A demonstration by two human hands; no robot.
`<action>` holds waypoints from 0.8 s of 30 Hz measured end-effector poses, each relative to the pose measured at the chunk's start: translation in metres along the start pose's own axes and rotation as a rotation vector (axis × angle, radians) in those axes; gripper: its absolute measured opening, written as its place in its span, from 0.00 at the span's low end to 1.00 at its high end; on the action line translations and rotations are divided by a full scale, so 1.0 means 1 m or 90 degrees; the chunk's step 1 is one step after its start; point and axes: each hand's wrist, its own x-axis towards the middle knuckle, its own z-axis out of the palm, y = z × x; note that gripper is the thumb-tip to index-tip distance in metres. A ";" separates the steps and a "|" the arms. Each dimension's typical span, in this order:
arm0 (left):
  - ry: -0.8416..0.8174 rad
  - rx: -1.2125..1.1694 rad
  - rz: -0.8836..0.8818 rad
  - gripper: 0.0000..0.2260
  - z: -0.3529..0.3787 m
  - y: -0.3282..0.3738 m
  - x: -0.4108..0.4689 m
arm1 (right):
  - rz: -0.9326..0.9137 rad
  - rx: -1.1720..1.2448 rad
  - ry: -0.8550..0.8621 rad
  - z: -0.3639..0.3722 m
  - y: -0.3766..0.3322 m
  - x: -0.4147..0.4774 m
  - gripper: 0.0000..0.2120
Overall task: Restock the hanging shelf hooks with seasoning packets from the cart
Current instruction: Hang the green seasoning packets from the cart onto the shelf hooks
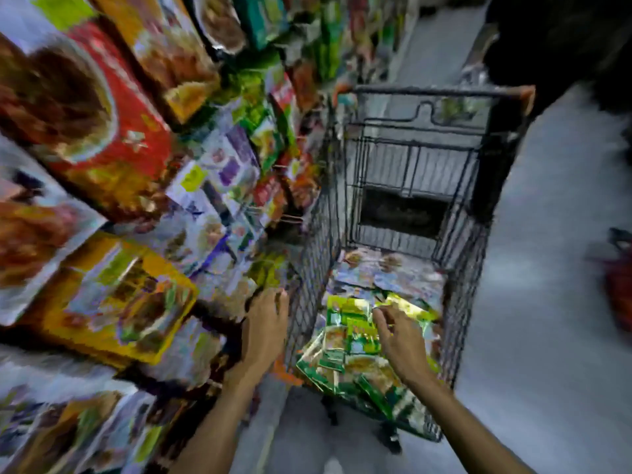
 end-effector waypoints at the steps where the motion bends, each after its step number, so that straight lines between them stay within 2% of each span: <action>1: -0.033 0.012 -0.013 0.09 0.015 -0.007 0.010 | 0.045 -0.020 -0.005 0.006 0.017 0.001 0.12; 3: -0.080 0.051 -0.014 0.10 0.044 -0.023 0.027 | 0.122 -0.056 -0.014 0.021 0.049 0.004 0.12; 5: -0.125 0.086 -0.027 0.16 0.070 -0.039 0.041 | 0.196 -0.079 -0.030 0.040 0.077 0.007 0.12; 8: -0.181 0.063 -0.053 0.22 0.103 -0.063 0.057 | 0.292 -0.061 -0.054 0.073 0.112 0.013 0.11; 12: -0.234 0.018 -0.097 0.20 0.134 -0.093 0.063 | 0.382 -0.077 -0.051 0.106 0.146 0.025 0.18; 16: -0.234 0.014 -0.082 0.25 0.146 -0.112 0.054 | 0.396 -0.151 -0.045 0.125 0.162 0.045 0.25; 18: -0.231 -0.001 -0.073 0.23 0.150 -0.121 0.050 | 0.401 -0.170 -0.008 0.131 0.166 0.054 0.25; 21: -0.248 -0.010 -0.090 0.20 0.155 -0.132 0.050 | 0.527 -0.152 0.084 0.133 0.170 0.058 0.28; 24: -0.259 -0.008 -0.093 0.19 0.157 -0.136 0.052 | 0.661 -0.134 0.072 0.136 0.175 0.047 0.36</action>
